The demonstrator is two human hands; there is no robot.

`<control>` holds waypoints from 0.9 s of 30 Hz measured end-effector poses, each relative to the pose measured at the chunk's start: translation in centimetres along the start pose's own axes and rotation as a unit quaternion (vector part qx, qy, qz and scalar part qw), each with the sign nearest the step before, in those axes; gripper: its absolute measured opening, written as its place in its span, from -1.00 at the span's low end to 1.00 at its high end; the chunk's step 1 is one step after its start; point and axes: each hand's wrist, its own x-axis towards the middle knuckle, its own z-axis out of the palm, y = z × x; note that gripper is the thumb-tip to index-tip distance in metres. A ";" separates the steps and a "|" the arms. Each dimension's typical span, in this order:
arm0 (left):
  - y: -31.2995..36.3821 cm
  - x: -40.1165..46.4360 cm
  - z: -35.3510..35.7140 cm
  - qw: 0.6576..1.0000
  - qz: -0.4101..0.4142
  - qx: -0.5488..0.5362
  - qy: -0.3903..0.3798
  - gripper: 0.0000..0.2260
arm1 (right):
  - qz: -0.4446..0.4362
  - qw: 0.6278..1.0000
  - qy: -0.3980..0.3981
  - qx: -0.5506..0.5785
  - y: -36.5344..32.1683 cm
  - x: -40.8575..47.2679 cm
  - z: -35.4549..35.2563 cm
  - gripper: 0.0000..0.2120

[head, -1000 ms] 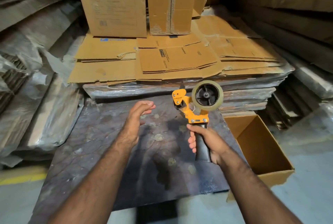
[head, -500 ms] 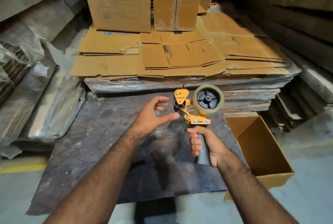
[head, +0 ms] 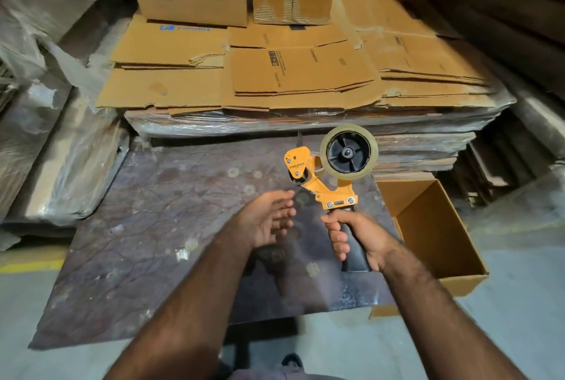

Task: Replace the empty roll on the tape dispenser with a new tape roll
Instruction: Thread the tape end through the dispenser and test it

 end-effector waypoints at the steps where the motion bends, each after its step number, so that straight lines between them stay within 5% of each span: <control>1: -0.1 0.6 -0.2 1.000 0.017 -0.008 0.002 -0.85 | -0.003 1.000 0.008 -0.008 0.1 -0.2 -0.5 -0.72; 5: 1.3 2.7 -0.7 0.996 0.083 0.026 -0.017 -0.97 | -0.037 0.995 0.038 -0.081 0.8 -1.0 -2.7 -0.69; 9: 3.2 6.0 -0.4 0.978 0.058 0.198 -0.043 -0.88 | -0.056 0.976 0.120 -0.173 2.5 -2.0 -4.7 -0.69; 15: 1.4 14.2 3.0 0.918 0.108 0.376 -0.068 -0.79 | -0.026 0.876 0.337 -0.344 7.9 -3.1 -6.9 -0.64; 19: -3.0 18.9 6.4 0.885 0.188 0.415 -0.091 -0.95 | 0.034 0.816 0.435 -0.379 13.4 -2.7 -8.4 -0.73; 21: -5.1 21.4 6.9 0.878 0.205 0.426 -0.069 -0.77 | 0.062 0.800 0.459 -0.381 15.8 -2.6 -8.8 -0.71; 27: -8.4 24.2 7.7 0.837 0.208 0.497 -0.093 -0.88 | 0.115 0.799 0.473 -0.353 20.1 -3.2 -8.6 -0.65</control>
